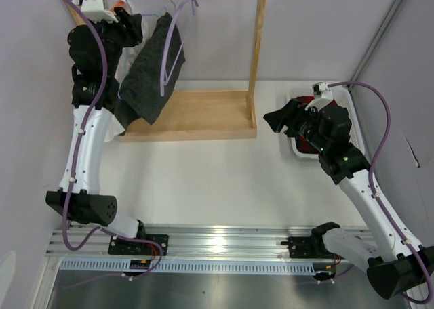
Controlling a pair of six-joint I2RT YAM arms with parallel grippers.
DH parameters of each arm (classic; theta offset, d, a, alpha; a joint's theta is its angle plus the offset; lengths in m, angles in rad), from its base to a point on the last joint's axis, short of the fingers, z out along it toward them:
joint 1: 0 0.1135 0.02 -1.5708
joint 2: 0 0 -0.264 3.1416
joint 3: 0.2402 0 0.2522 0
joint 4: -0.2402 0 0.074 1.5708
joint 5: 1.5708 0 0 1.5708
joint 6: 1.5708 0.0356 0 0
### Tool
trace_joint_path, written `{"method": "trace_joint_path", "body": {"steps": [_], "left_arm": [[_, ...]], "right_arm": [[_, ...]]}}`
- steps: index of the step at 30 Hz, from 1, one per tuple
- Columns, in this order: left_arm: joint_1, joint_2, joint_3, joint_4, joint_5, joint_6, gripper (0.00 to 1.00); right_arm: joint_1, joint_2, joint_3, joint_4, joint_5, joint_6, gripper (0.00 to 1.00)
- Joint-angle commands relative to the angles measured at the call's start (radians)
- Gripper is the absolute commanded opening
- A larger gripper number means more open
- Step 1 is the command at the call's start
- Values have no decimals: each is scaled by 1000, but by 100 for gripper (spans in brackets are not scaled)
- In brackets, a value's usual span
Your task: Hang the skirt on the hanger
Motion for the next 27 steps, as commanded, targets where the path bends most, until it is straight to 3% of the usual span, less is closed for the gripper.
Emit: {"method": "trace_joint_path", "body": {"steps": [1, 15, 27], "left_arm": [[7, -76, -25, 40, 44, -21, 54], [4, -306, -239, 98, 190, -91, 61], [-70, -467, -309, -36, 354, -131, 62]], "right_arm": [[-2, -17, -1, 35, 6, 4, 74], [-5, -23, -4, 8, 25, 4, 74], [-7, -34, 2, -61, 48, 3, 74]]}}
